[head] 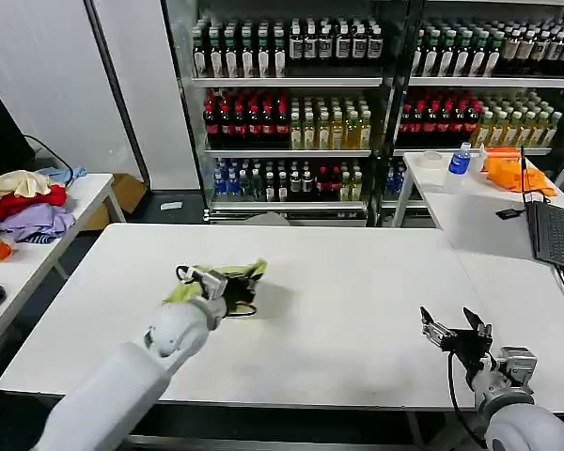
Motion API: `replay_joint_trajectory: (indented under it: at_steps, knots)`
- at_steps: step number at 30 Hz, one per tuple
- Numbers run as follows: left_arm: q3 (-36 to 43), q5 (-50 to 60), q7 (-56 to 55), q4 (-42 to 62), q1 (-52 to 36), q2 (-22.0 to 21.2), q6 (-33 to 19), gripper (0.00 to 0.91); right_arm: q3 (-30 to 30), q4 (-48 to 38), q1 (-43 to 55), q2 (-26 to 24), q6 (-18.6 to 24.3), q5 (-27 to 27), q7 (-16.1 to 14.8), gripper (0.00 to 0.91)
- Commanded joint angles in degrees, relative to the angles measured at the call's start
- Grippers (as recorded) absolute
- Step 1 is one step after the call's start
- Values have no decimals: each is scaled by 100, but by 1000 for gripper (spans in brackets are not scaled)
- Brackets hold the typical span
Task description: Fold and organize the clothes.
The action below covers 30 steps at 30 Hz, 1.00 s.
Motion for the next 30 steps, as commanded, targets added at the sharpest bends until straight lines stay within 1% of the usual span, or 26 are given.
replay_joint_trajectory:
  at_steps: [1, 4, 8, 11, 13, 16, 20, 21, 23, 26, 30]
  knots:
    - [392, -1341, -178, 617, -478, -1015, -173, 907, -51, -55, 71, -23, 0, 3, -14, 907]
    - [420, -1220, 5, 376, -306, -949, -257, 907, -109, -86, 179, -36, -3, 11, -45, 907]
    - [201, -1412, 81, -234, 39, -758, -388, 907, -268, -163, 402, -26, 5, 45, -67, 907]
    - [-197, -1650, 118, -652, 335, -528, -460, 907, -451, -259, 619, -11, 43, 77, -81, 907]
    - [-528, -1691, 138, -940, 563, -297, -479, 907, -613, -344, 846, 9, 57, 124, -79, 907]
    - [-1072, -1635, 73, -1202, 941, 39, -519, 907, -1130, -562, 1311, 92, 48, 209, -22, 907]
    - [-1625, -1516, -195, -1334, 1407, 440, -646, 907, -1975, -1183, 2165, 322, 0, 409, 144, 907]
    - [-1688, -1472, -220, -1337, 1470, 478, -651, 907, -2083, -1290, 2303, 379, -12, 451, 175, 907]
    - [-1866, -1456, -278, -1374, 1643, 576, -657, 907, -2517, -1714, 2864, 557, -38, 590, 264, 907]
    - [-2182, -1425, -329, -1460, 1916, 632, -652, 907, -2900, -2380, 3539, 884, -102, 982, 474, 907]
    - [-2380, -1424, -372, -1524, 2153, 617, -643, 907, -3177, -2899, 3953, 1210, -169, 1148, 530, 907]
